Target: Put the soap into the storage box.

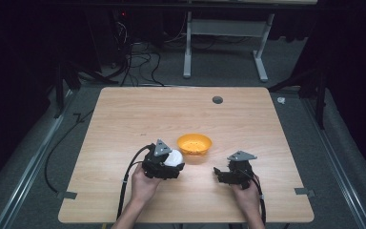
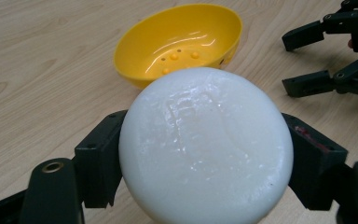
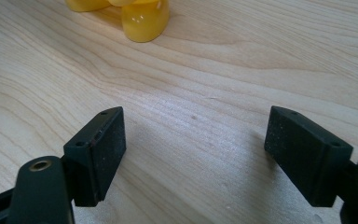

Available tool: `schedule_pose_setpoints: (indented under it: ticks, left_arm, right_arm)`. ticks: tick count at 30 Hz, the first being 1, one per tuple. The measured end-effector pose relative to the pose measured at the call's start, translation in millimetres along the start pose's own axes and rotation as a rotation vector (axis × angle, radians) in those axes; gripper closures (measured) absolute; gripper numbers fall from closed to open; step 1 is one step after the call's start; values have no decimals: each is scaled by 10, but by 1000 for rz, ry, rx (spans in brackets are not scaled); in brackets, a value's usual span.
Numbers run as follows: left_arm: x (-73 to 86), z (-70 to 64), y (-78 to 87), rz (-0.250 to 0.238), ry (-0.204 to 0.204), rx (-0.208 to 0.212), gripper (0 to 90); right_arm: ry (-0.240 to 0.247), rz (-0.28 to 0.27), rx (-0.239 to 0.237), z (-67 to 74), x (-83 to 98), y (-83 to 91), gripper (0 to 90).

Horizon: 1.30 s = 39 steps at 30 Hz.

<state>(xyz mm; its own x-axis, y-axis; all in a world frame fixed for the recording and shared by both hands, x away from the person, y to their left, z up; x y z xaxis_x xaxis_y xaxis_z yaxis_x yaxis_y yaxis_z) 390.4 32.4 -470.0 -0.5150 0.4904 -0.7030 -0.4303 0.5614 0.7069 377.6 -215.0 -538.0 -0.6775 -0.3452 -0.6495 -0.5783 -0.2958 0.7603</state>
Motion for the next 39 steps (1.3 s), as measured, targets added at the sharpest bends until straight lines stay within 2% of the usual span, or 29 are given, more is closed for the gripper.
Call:
schedule_pose_setpoints:
  ticks: [11, 18, 21, 23, 30, 32, 39]
  left_arm:
    - [-170, 51, -27, -7, 3, 18, 247]
    - [-260, 104, -51, -5, 18, 5, 247]
    - [-301, 113, -54, -11, 24, 16, 247]
    - [-325, 123, -62, -8, 19, 2, 247]
    - [-400, 133, -104, -6, 25, 23, 247]
    - [-414, 145, -118, 1, 23, 7, 247]
    - [-517, 150, -184, 5, 17, -2, 247]
  right_arm:
    - [-1, -1, -1, -1, 0, 0, 214]
    - [-1, 0, -2, 0, 0, 1, 213]
    - [0, -1, -2, -1, 0, 1, 213]
    - [0, -1, -2, -1, -1, 0, 213]
    - [0, -1, -2, -1, 0, 0, 213]
    - [0, -1, -2, -2, 0, 0, 213]
    - [1, -1, -1, -1, 0, 0, 213]
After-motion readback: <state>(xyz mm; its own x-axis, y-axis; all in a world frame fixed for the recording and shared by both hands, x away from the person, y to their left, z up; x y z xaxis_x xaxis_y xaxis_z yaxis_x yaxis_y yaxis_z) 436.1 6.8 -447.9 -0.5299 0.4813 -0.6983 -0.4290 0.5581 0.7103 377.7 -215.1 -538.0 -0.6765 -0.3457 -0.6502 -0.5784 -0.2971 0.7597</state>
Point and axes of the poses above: each handheld gripper's, and its own axes: y roughly backward along the jaws, x roughly out of its underside, z roughly to its left, the point moved 5 cm from there along -y, roughly forward along the jaws, and after that the axes turned 5 degrees about z, right-handed, at the moved point
